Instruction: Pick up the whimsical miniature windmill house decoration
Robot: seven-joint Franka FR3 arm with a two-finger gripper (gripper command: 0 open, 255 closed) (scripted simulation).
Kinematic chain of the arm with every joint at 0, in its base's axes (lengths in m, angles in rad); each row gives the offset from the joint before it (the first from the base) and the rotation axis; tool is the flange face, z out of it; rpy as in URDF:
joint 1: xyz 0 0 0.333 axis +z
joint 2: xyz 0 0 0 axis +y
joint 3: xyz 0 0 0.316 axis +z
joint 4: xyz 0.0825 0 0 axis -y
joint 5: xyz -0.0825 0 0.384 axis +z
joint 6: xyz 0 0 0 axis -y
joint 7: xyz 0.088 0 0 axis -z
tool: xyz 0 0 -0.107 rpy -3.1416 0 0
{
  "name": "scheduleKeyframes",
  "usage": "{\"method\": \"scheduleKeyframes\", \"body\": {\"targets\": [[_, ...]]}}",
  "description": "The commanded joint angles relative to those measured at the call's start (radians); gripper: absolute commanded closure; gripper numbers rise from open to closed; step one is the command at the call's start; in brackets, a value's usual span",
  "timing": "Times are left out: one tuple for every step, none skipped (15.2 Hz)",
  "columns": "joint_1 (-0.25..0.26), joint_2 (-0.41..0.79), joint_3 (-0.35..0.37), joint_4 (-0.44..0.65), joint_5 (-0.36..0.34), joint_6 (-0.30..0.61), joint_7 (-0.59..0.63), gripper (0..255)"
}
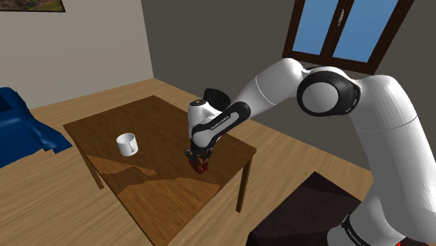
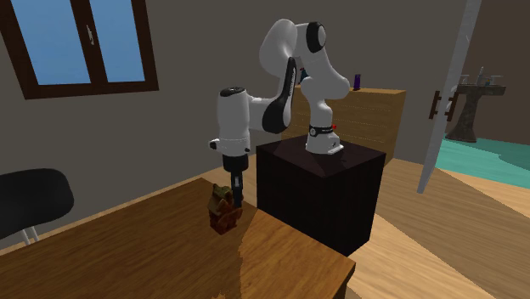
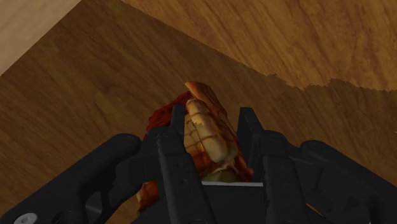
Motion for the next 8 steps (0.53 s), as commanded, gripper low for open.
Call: {"method": "scheduleKeyframes", "body": {"targets": [[-0.001, -0.009, 0.002, -0.002, 0.002, -0.008, -0.001, 255], [-0.002, -0.019, 0.003, -0.003, 0.003, -0.016, -0.002, 255], [-0.003, -0.029, 0.004, -0.005, 0.005, -0.025, -0.003, 255], [-0.004, -0.038, 0.006, -0.005, 0.006, -0.033, -0.004, 255], [-0.005, -0.047, 0.007, -0.006, 0.008, -0.042, -0.005, 255], [-0.006, -0.057, 0.009, -0.007, 0.010, -0.051, -0.006, 255], [-0.007, -0.066, 0.010, -0.007, 0.011, -0.060, -0.007, 255], [-0.008, -0.075, 0.011, -0.007, 0.013, -0.069, -0.008, 255]]}}
